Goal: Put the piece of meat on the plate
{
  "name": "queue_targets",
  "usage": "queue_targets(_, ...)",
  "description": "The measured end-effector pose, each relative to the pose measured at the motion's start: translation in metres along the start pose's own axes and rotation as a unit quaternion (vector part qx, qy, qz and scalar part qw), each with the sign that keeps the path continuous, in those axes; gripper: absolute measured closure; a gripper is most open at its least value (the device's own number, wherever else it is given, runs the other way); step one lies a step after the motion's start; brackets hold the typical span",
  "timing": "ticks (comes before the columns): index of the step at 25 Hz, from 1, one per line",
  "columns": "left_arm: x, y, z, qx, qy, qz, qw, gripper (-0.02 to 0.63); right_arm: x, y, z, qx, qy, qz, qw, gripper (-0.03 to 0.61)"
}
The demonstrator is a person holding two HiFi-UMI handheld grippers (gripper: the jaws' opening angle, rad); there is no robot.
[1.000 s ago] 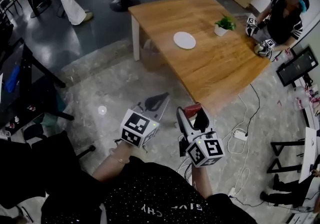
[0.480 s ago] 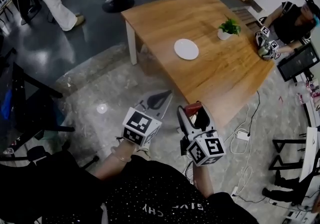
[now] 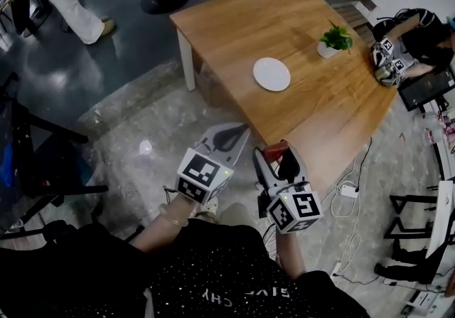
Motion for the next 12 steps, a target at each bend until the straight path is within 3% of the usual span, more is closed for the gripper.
queue_targets(12,-0.012,0.001,-0.005,0.011,0.004,-0.005,0.9999,0.606,-0.010,-0.002,0.006,-0.006,-0.001,-0.009,1.000,0.264)
Point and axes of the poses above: the fingertips, and each gripper's own axes: z forward along the fingers, x to its right, y out of its underside, the point moved 6 cm from there along -z, backward along the fingers, and after that the axes turned 7 degrees about y, right-handed, at the moved point
